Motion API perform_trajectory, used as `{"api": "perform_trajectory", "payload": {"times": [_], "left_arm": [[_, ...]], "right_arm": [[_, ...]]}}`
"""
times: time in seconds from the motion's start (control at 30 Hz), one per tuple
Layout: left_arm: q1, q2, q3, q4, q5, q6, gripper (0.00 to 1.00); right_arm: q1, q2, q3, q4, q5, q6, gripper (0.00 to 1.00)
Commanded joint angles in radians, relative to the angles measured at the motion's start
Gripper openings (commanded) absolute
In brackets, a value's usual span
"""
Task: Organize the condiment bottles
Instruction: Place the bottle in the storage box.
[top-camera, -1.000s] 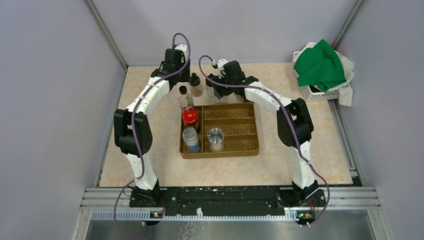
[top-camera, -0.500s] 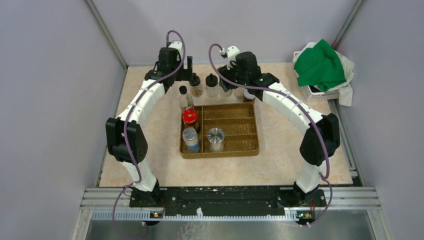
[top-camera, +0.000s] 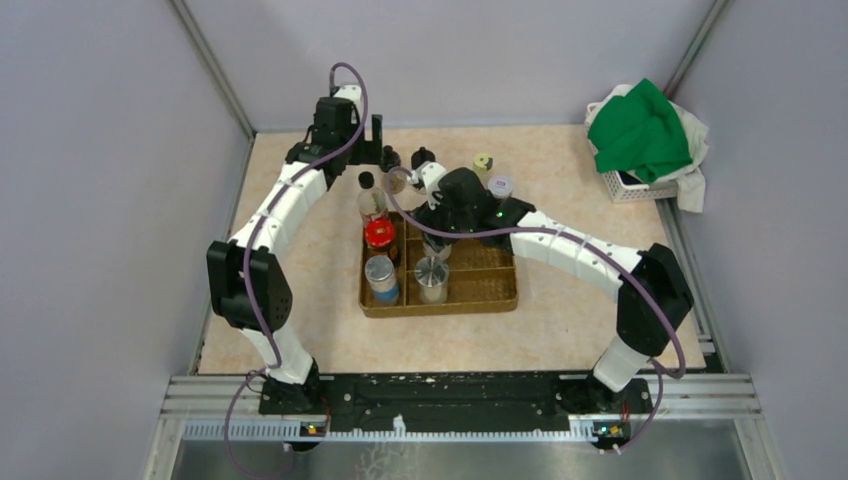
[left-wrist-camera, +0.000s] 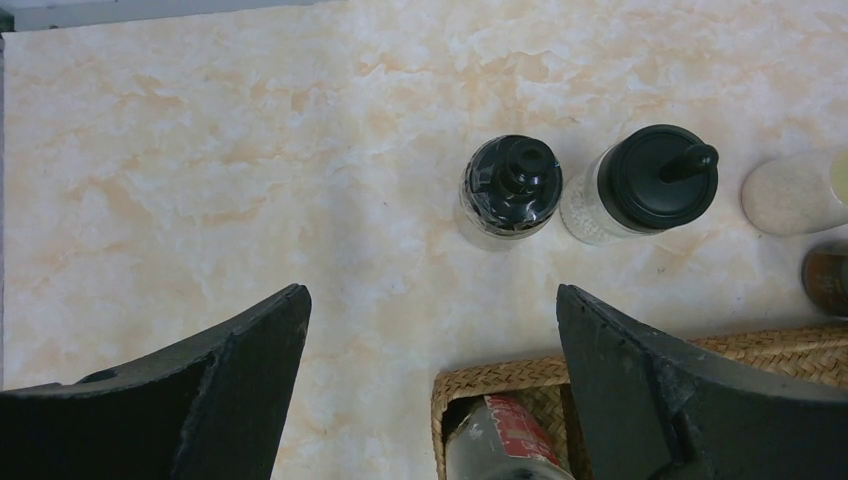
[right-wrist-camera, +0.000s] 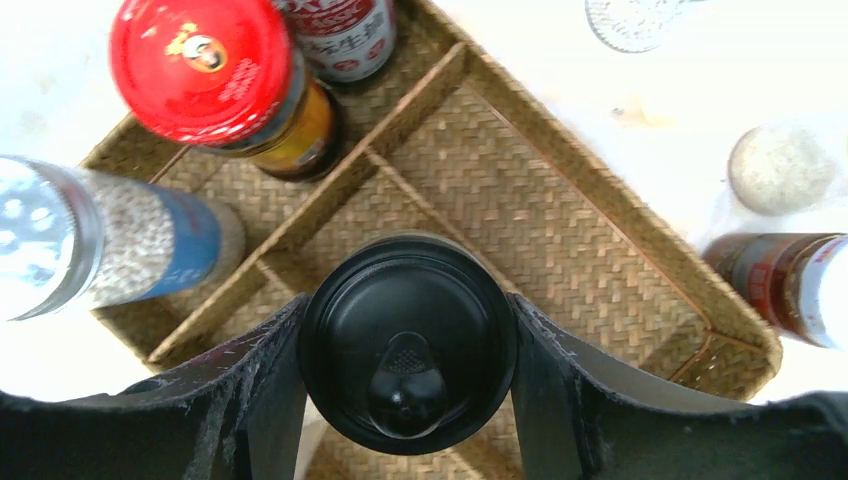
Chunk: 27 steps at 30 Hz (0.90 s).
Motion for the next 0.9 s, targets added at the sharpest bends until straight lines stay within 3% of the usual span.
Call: {"api": "perform_trajectory", "payload": {"times": [0.0,0.3,0.87], "left_arm": [[0.003,-0.056,-0.007,0.015,-0.005,-0.009,0.99],[0.003,-0.065,-0.019,0.017,-0.007,-0.008,0.99],[0.003,-0.070,-0.027,0.017,-0.011,-0.002,0.99]], "right_arm": [[0.041,-0.078,-0.019,0.085,0.020,0.044,0.36],[0.065,-0.079,-0.088,0.138,0.026,0.062,0.36],[0.065,-0.002,-0.053,0.200,0.050,0.046,0.36]]}}
